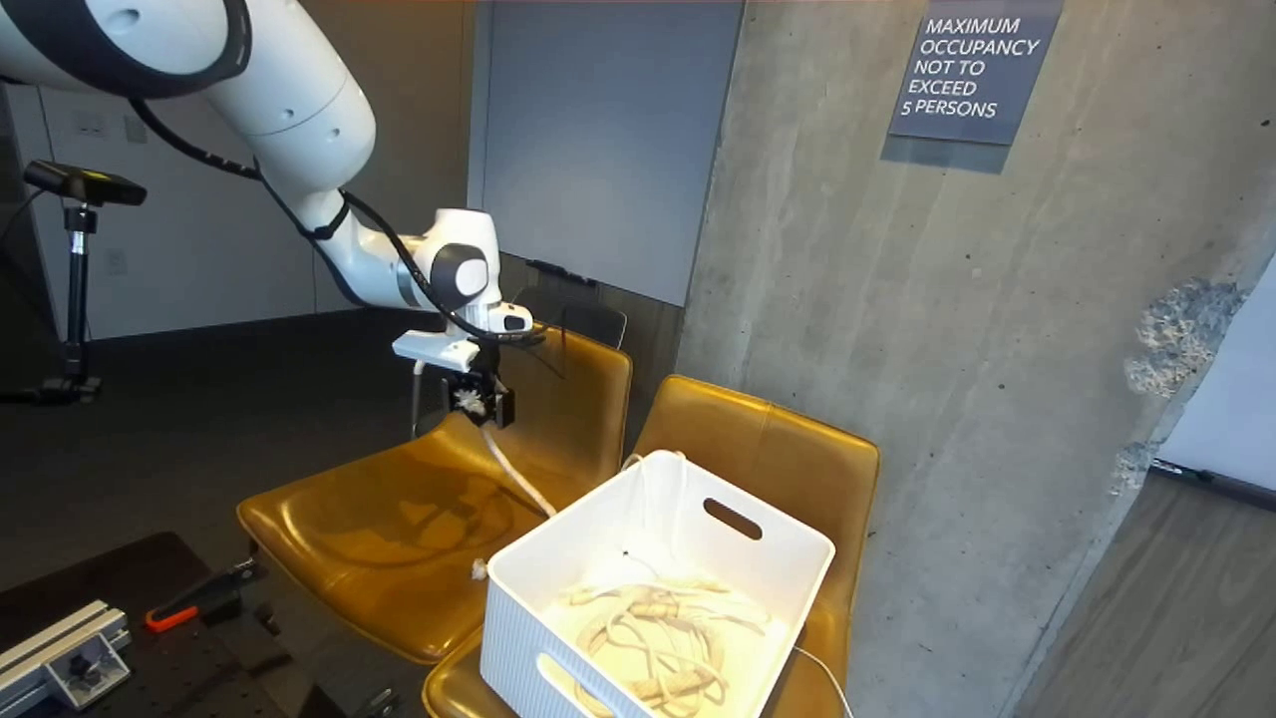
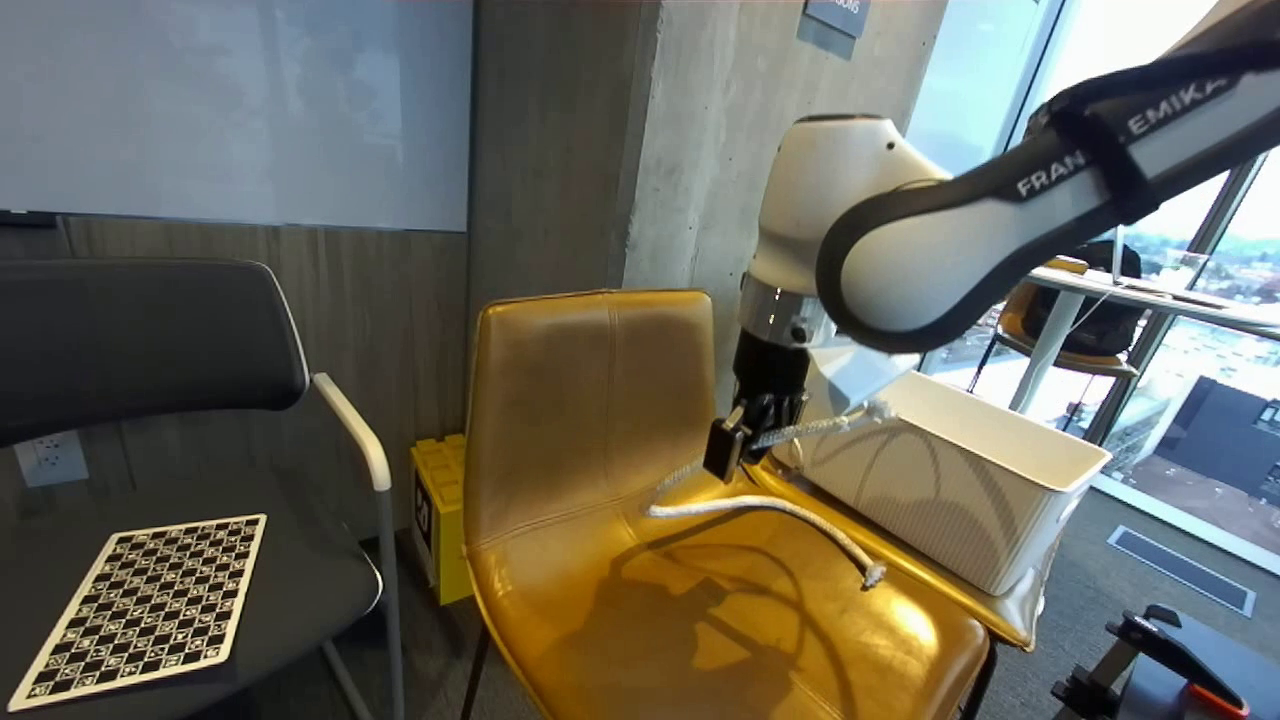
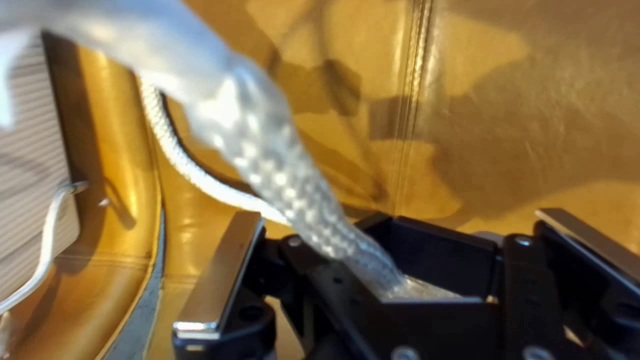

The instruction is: Put the ropes inside the white basket

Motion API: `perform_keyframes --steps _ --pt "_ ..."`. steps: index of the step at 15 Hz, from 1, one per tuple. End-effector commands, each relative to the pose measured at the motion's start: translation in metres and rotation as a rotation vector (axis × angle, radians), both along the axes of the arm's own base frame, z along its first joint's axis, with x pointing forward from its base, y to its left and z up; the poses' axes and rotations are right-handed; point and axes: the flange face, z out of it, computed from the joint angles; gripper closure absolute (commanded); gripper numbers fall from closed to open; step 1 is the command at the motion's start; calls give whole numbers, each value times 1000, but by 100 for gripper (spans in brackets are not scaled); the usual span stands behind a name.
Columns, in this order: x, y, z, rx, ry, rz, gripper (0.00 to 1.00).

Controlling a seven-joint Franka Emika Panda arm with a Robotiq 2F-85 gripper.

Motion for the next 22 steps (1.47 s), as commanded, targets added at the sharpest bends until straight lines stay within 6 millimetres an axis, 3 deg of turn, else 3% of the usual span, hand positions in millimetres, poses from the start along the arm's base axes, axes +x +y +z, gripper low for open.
perform_keyframes --steps 1,6,10,13,17,20,22 --pt "10 -24 50 24 1 -37 100" --pt "18 -51 67 29 -9 -83 100" --pt "27 -113 94 27 -41 -166 100" --pt "29 -181 136 22 -93 -247 100" --pt "23 -269 212 26 -176 -348 100" --pt "15 -309 254 29 -213 -395 100" --pt "10 -325 274 34 -235 -418 100"
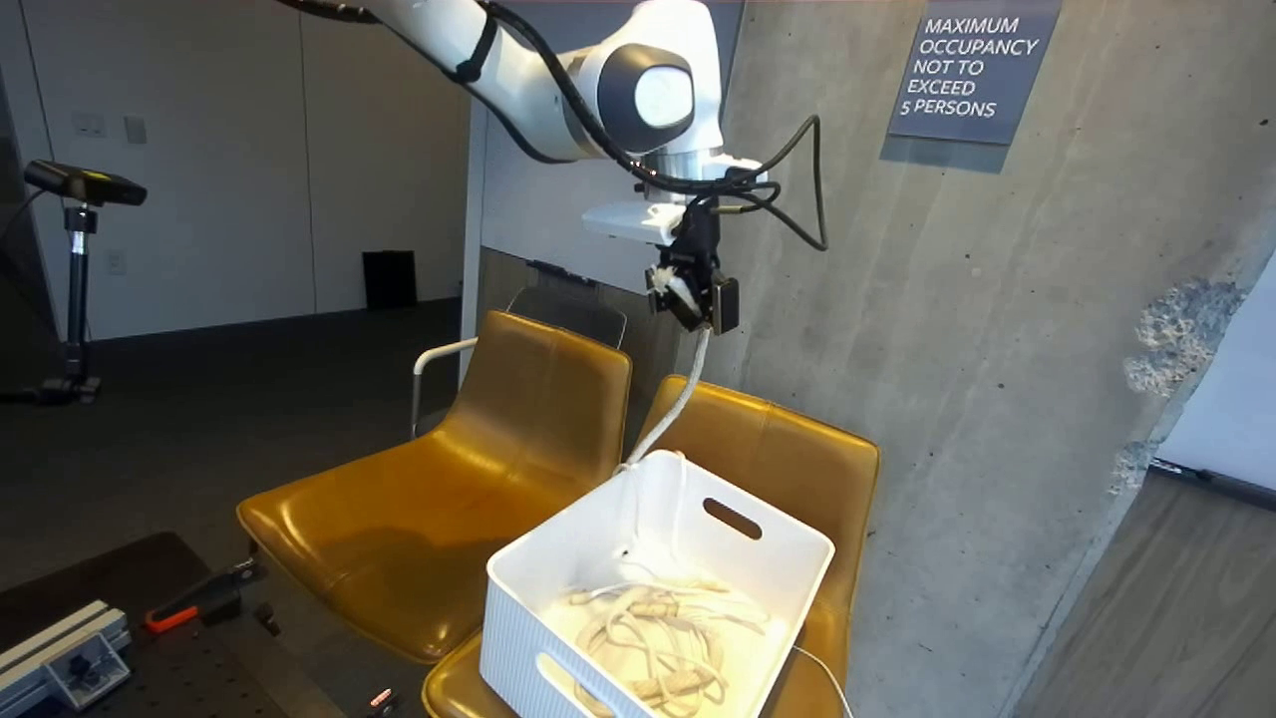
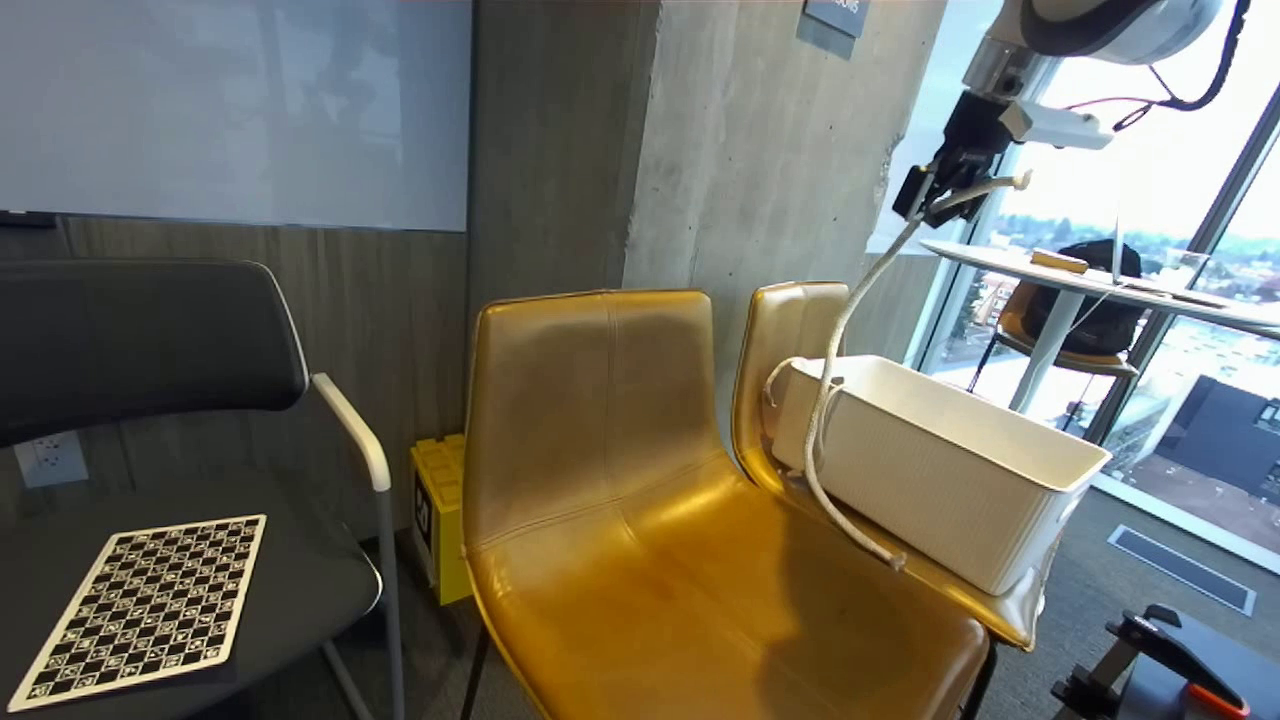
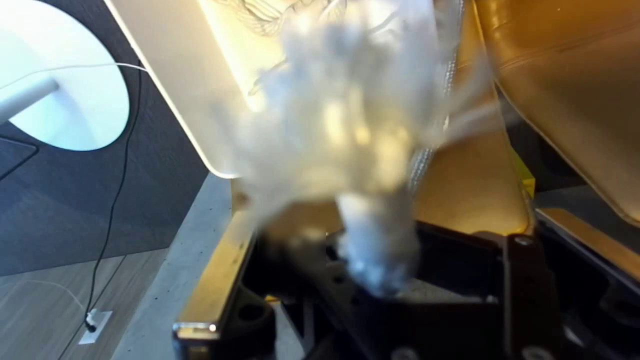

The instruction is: Put the ropes inside the white basket

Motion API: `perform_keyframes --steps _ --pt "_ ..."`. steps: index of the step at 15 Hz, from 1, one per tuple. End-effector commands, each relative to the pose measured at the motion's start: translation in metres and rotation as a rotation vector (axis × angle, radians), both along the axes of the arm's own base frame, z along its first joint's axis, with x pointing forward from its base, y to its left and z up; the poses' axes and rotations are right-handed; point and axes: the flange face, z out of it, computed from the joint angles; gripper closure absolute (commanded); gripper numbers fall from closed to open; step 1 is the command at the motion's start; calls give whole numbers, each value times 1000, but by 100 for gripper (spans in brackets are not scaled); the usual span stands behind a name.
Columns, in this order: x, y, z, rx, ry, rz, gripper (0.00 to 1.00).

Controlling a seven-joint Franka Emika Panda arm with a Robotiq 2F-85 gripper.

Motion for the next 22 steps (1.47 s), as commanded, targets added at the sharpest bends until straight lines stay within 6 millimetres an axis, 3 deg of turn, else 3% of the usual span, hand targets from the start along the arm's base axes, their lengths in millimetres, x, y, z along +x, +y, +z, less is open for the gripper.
perform_keyframes --steps 1,7,11,15,18,20,22 --pt "-8 -20 36 22 -27 -25 100" --pt "-12 -48 79 16 -86 -68 100" --pt "-21 -82 131 -11 -129 -113 100" --pt "-47 -129 197 -42 -181 -171 100" --pt "-67 -154 231 -47 -209 -203 100" --pt "-73 -159 241 -39 -223 -205 100" --pt "-73 -147 240 -42 -227 -188 100"
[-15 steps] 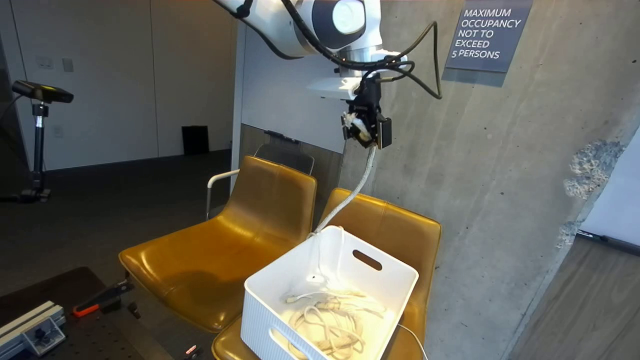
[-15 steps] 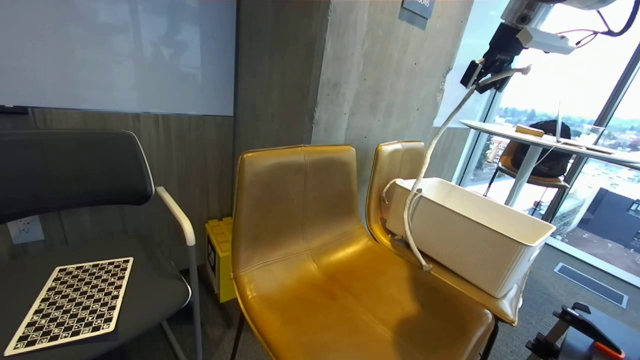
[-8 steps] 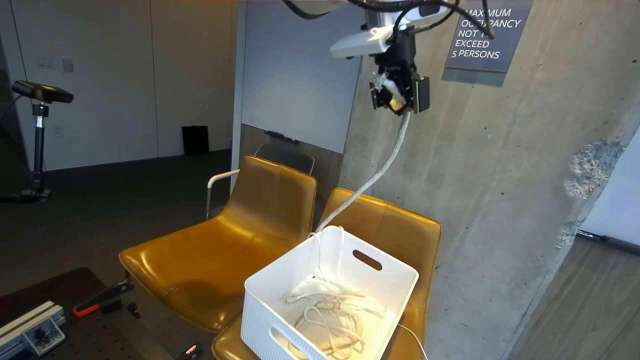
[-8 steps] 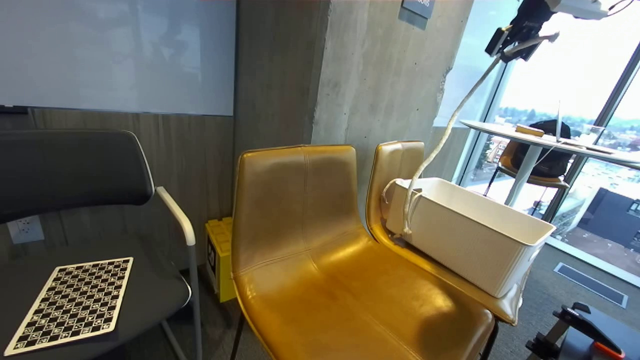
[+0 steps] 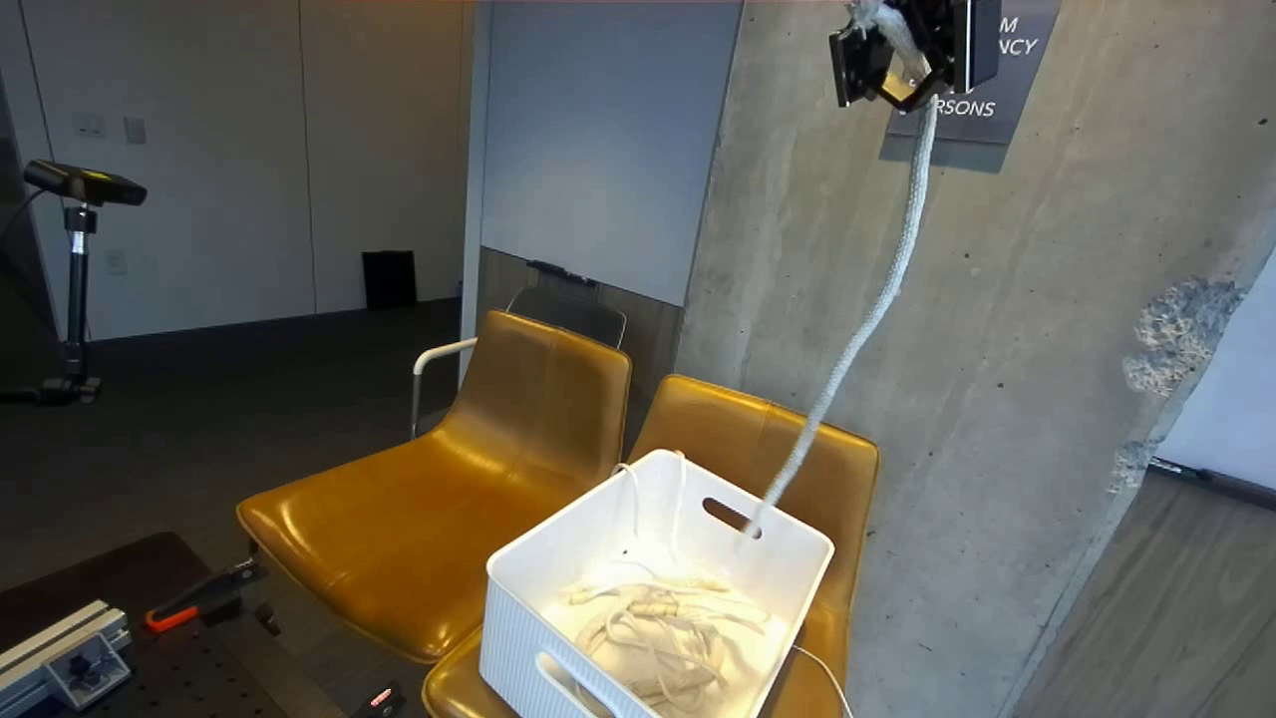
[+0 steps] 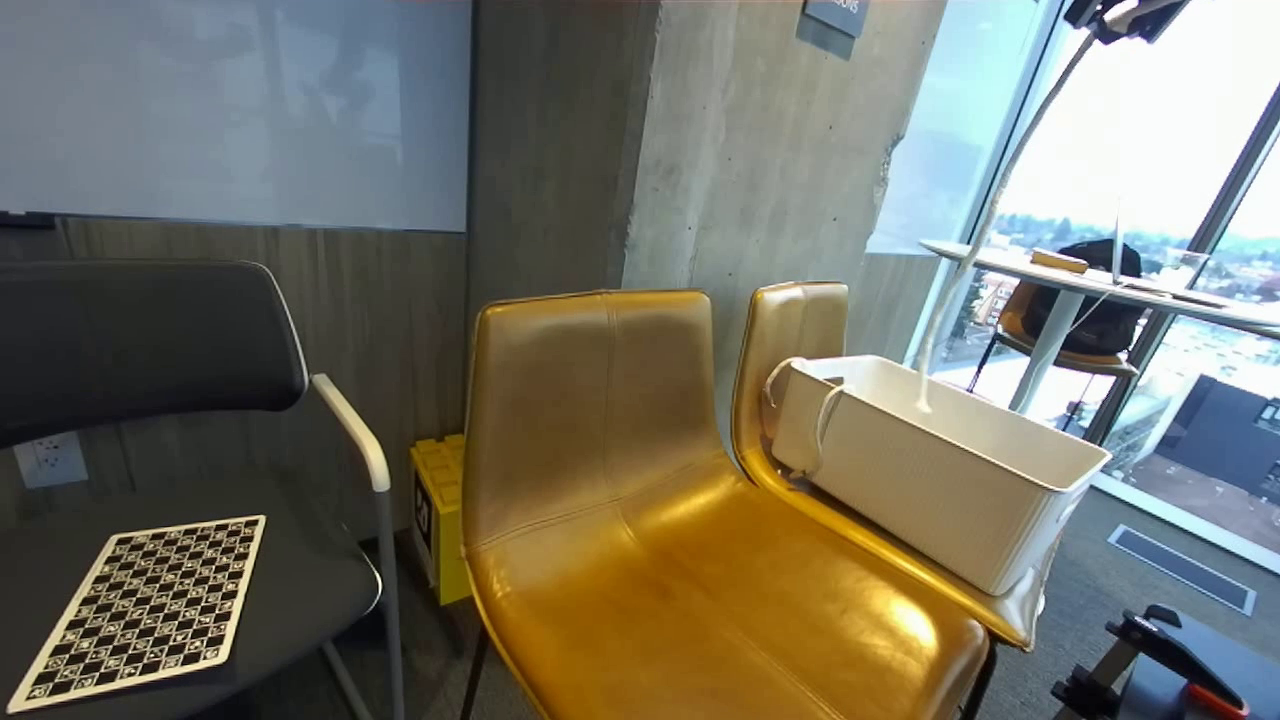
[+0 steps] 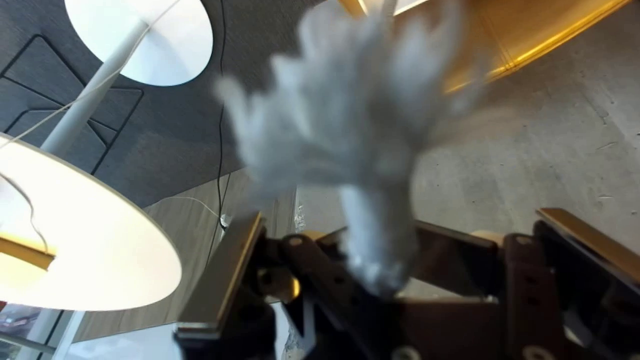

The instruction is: Put the ropes inside the white basket

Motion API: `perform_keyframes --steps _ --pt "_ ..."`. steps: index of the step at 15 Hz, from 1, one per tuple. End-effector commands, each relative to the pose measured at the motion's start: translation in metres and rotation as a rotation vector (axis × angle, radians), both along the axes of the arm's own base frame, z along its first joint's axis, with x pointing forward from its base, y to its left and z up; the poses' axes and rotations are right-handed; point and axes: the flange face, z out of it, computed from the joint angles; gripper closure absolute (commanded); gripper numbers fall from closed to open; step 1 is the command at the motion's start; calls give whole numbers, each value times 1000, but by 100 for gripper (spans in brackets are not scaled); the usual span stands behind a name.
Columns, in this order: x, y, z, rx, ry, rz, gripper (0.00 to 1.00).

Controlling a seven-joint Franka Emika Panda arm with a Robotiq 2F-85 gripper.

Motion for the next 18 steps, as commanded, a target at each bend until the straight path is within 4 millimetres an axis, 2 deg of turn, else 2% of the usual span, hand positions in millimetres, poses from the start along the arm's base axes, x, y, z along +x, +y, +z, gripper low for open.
perform_keyframes --steps 1,4,7,12,15,18 --pt "5 26 -3 18 -3 60 100" --pt "13 66 -38 41 23 120 100" --pt "18 83 -89 70 69 151 100" --pt "7 78 -167 99 145 138 100" --pt "-1 81 -198 112 175 137 100" --pt "-6 92 -216 118 195 150 100"
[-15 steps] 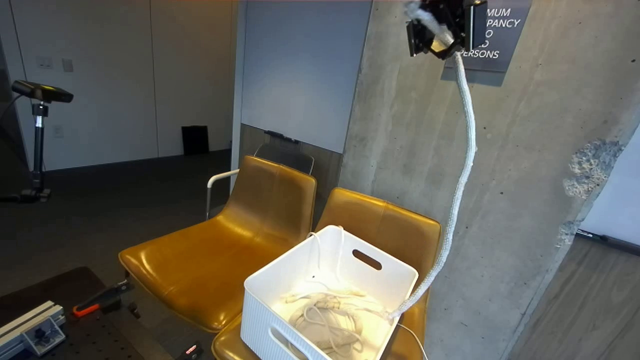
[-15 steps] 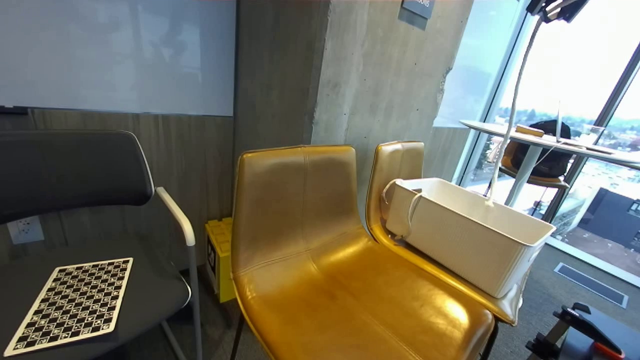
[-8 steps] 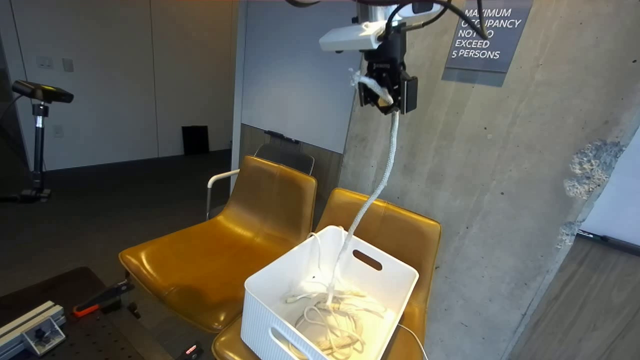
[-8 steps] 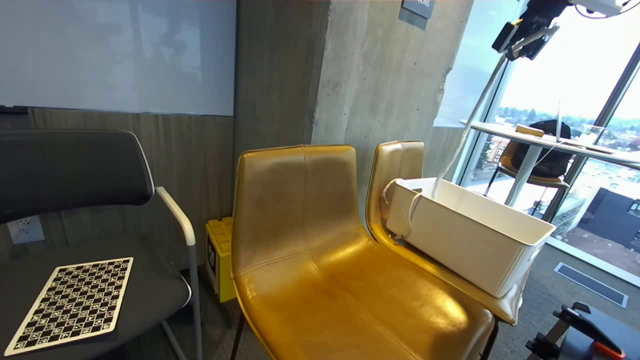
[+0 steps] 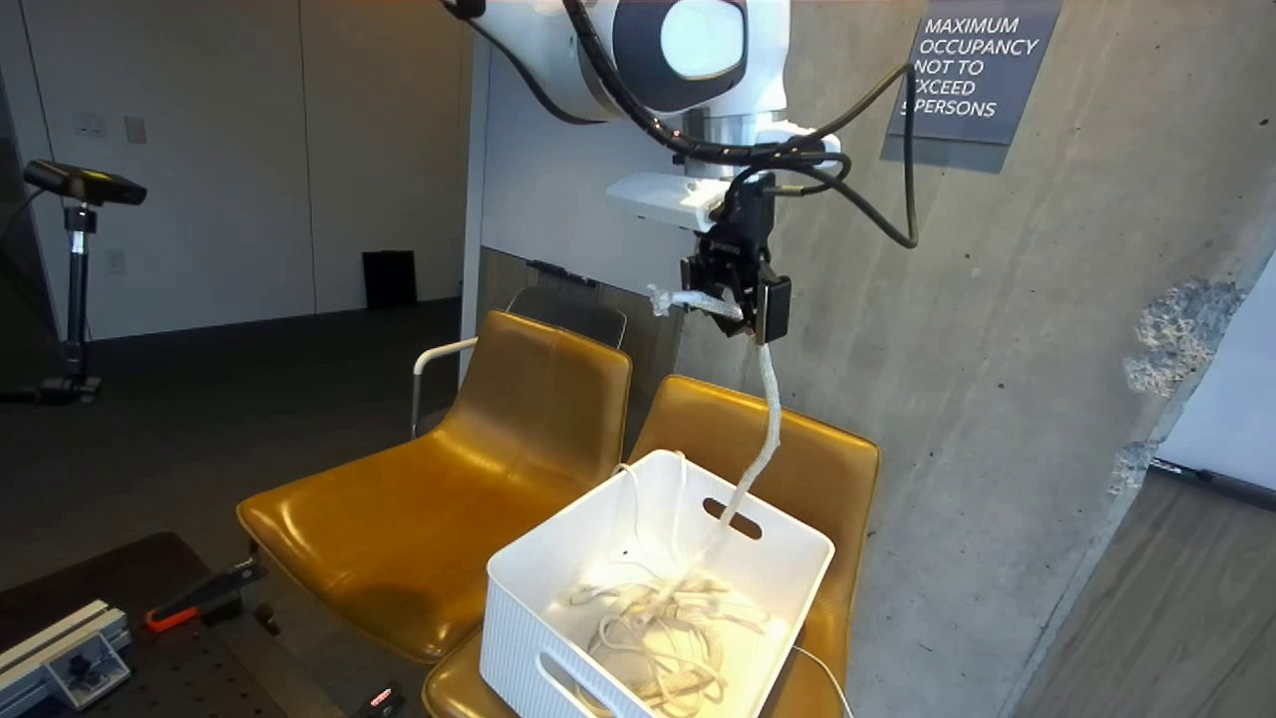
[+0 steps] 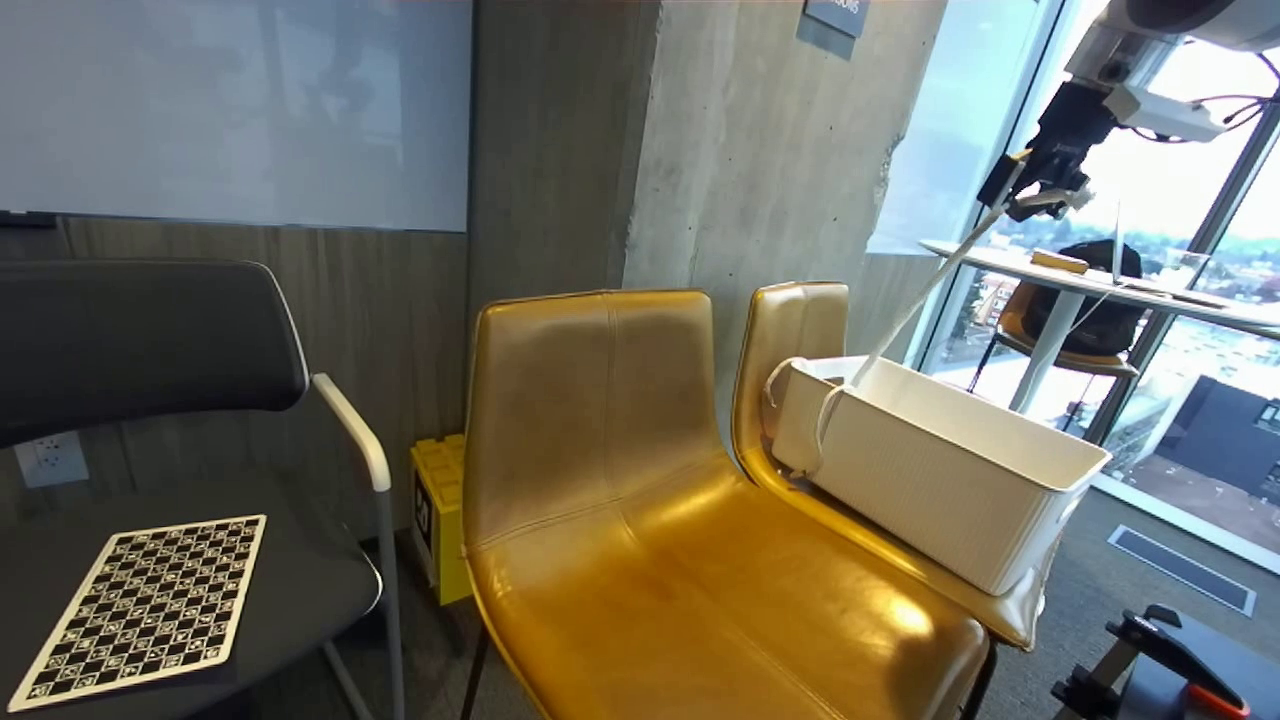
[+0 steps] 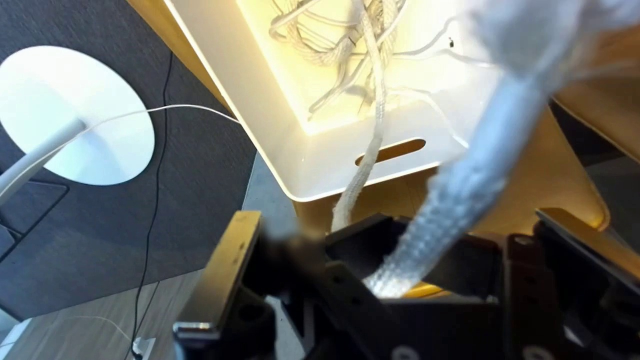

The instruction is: Put the ropes inside the white basket

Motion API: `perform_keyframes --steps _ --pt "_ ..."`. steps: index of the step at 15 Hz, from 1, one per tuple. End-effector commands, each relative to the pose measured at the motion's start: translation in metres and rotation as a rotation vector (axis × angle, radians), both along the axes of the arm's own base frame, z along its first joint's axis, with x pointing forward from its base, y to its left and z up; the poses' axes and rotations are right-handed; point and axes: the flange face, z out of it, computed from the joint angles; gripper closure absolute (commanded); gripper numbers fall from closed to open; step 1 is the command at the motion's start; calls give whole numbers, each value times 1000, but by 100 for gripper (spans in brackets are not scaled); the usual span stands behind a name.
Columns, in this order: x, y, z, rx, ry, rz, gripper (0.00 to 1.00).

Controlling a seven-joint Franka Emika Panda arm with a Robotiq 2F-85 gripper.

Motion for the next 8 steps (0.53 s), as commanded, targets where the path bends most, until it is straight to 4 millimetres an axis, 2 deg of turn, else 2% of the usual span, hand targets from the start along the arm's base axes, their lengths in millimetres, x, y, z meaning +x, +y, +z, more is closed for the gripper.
perform_keyframes --steps 1,3,4,6,8 --pt "-17 19 -9 -4 2 25 100" --pt "-18 29 -15 -3 7 37 98" --pt "-19 33 -17 -2 11 43 74" --pt "-20 40 -19 2 10 50 70" --pt "-21 45 -21 5 14 57 55"
